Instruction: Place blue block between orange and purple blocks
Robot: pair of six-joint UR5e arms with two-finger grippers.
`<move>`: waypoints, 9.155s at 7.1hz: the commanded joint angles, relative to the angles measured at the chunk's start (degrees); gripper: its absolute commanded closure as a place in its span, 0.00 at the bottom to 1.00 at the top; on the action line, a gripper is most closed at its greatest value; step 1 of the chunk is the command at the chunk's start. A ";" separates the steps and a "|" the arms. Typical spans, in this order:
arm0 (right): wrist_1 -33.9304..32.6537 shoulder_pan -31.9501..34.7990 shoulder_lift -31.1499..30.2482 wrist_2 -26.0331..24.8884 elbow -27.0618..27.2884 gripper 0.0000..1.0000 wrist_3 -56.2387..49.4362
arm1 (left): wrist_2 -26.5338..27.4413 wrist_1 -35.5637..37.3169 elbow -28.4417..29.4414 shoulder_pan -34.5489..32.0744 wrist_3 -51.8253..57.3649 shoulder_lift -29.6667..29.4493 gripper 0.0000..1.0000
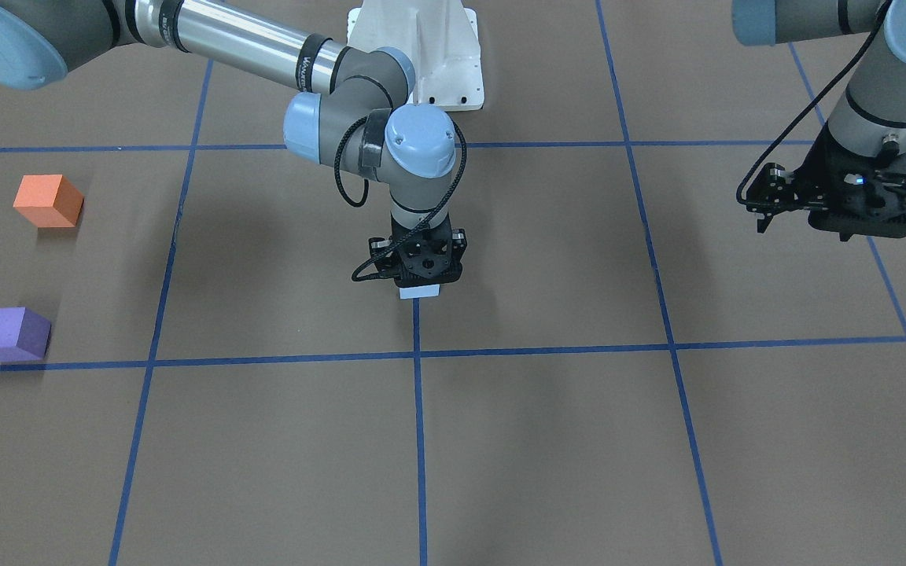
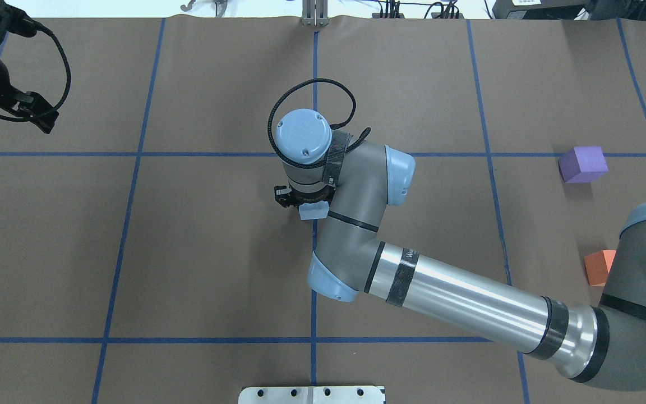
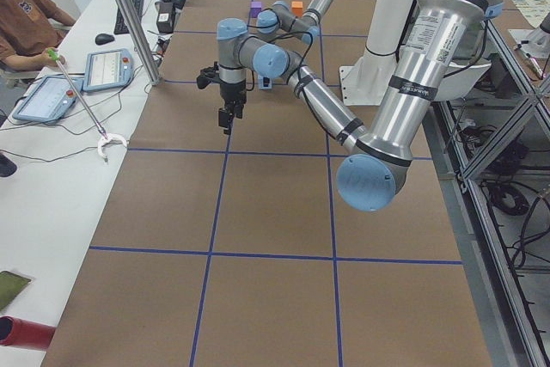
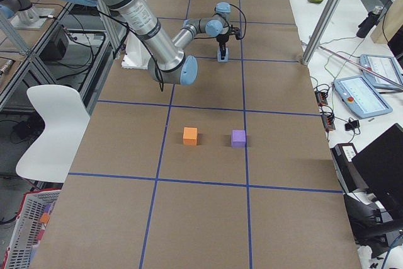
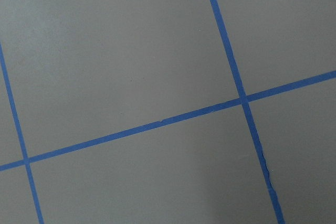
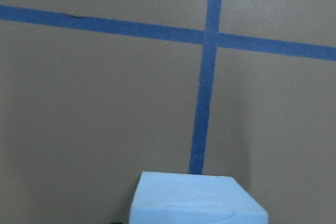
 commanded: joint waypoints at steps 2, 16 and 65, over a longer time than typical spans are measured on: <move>-12.98 3.35 -0.74 2.45 15.29 1.00 0.60 | -0.03 0.00 -0.15 0.08 0.00 0.09 0.00; -0.70 38.18 -56.65 23.03 33.15 1.00 -32.62 | -5.65 -2.45 -0.15 -7.66 3.87 3.34 0.00; -7.64 63.48 -62.27 31.82 31.83 0.00 -65.15 | -14.88 -11.78 16.19 -29.46 37.27 20.48 0.00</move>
